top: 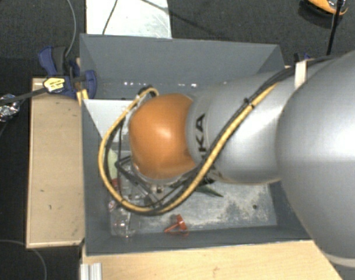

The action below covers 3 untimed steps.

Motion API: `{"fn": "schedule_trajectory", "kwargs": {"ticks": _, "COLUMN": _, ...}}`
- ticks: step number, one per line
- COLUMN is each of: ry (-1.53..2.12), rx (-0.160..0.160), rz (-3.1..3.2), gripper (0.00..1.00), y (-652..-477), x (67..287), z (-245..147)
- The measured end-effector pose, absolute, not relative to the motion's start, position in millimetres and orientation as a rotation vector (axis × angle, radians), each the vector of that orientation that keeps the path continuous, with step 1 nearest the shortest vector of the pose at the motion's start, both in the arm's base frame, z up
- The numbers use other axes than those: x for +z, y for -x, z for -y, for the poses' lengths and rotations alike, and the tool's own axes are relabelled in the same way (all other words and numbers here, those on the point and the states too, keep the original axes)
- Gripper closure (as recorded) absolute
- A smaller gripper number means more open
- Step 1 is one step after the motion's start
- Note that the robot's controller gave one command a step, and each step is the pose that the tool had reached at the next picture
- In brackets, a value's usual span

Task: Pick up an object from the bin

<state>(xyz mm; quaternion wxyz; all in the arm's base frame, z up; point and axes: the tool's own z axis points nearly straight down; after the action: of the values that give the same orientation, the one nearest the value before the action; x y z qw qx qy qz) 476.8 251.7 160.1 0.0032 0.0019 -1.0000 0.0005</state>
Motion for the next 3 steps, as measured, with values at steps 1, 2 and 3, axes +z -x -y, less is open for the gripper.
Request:
{"fn": "schedule_trajectory", "kwargs": {"ticks": 1, "ry": 0.004, "rx": -0.002, "rz": 3.143, "gripper": 0.00, "y": -479.3, "x": 165, "z": -250}}
{"fn": "schedule_trajectory", "kwargs": {"ticks": 2, "ry": -0.563, "rx": 0.000, "rz": 3.087, "gripper": 0.00, "y": -486.2, "x": 142, "z": -252}}
{"fn": "schedule_trajectory", "kwargs": {"ticks": 3, "ry": -0.699, "rx": -0.005, "rz": 3.066, "gripper": 0.00, "y": -495.1, "x": 134, "z": -251}}
